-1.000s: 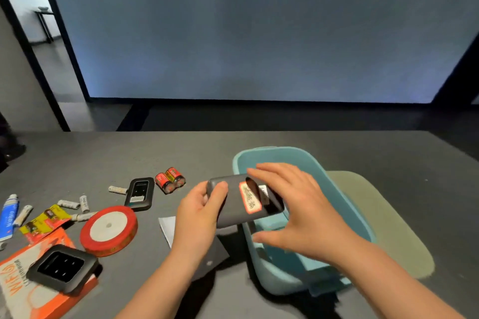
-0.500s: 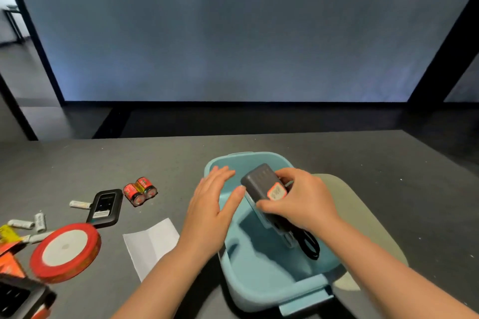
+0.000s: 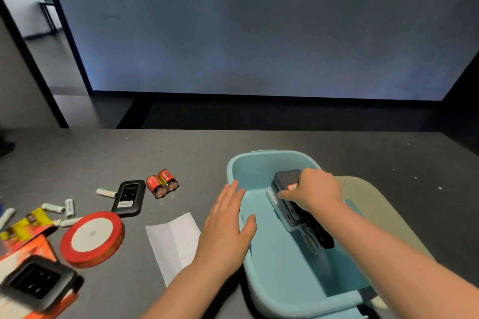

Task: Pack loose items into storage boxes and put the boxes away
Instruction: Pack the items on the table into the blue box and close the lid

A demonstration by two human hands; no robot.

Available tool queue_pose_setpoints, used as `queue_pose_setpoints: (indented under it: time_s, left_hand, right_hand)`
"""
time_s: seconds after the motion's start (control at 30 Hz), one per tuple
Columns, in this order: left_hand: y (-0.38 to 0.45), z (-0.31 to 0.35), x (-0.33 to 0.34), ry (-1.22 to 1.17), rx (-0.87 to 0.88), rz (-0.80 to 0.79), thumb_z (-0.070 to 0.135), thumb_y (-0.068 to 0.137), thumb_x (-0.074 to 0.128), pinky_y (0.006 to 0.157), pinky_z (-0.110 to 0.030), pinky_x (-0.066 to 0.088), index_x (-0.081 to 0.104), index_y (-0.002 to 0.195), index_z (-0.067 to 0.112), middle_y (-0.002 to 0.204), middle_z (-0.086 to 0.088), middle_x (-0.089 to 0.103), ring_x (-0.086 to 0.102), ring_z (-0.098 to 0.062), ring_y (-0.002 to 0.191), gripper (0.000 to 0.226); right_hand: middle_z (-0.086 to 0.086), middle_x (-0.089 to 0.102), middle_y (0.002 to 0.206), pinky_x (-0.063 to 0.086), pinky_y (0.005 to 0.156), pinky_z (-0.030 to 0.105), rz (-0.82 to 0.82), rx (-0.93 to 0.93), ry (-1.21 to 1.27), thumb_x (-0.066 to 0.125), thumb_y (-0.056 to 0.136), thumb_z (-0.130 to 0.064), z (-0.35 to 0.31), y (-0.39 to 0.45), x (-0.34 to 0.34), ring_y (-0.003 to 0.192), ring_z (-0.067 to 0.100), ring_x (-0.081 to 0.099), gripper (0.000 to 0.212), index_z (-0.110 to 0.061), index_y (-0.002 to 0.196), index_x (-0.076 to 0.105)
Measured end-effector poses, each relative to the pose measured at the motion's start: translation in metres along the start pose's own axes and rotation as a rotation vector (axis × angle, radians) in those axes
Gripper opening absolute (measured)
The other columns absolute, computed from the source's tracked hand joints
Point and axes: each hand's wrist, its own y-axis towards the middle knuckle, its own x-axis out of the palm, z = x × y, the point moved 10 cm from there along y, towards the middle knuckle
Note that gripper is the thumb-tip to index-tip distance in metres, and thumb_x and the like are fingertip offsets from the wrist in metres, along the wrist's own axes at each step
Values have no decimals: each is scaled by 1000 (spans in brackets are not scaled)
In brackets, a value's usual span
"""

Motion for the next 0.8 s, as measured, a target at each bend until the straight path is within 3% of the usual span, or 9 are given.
queue_pose_setpoints:
  time_s: [0.13,0.27,0.33,0.4,0.47,0.53,0.67,0.8]
  left_hand:
    - [-3,0,-2,-3,-21,-7,35,96,44,118,-26,11,25,147,29,156,22,4,-1,2,144,55]
    - [-15,0,-7,75,-28,-22,45,93,46,118,-29,15,23,148,30,158,15,9,11,-7,144,61]
    - [-33,-1,-16,105,-4,-1,56,92,41,118,-27,15,24,147,31,157,12,19,17,-8,143,63]
    - [-57,-16,-31,105,-47,55,67,88,31,115,-20,13,28,145,31,154,14,25,20,-5,141,68]
    - [-81,-41,-54,72,-115,166,60,91,37,110,-16,20,35,141,33,147,18,34,29,-2,135,57]
    - [-104,-65,-80,78,-173,256,49,93,45,100,-13,26,38,137,36,139,21,39,35,2,125,46]
    - [-139,-110,-125,150,-289,344,46,92,48,101,-20,32,38,135,37,135,21,42,37,0,125,44]
    - [-169,-147,-154,199,-382,399,40,89,55,102,-19,32,39,136,34,135,18,43,37,-1,124,50]
  right_hand:
    - [-2,54,85,39,60,29,134,-108,-58,65,77,-55,-11,1,0,100,22,50,38,-21,67,51]
    - [-2,53,77,49,59,32,89,-102,3,67,80,-52,-10,-3,5,84,23,51,35,-22,68,54]
    - [-3,58,78,49,59,35,106,-191,119,69,81,-46,-28,-16,-7,82,25,54,25,-23,76,63]
    - [-3,66,96,49,70,37,165,-311,318,71,82,-38,-58,-40,-28,95,26,58,16,-24,91,69]
    - [-5,65,107,48,82,39,207,-438,476,70,82,-30,-99,-77,-52,106,23,57,22,-26,104,69]
    - [-10,64,103,48,83,37,219,-587,619,70,81,-24,-143,-118,-66,102,16,56,20,-28,101,69]
    - [-23,60,102,44,83,26,20,-734,665,68,80,-23,-216,-176,-14,102,3,51,21,-33,99,67]
    - [-22,57,108,42,86,20,-214,-697,552,62,83,-27,-247,-186,56,110,3,51,24,-36,106,64]
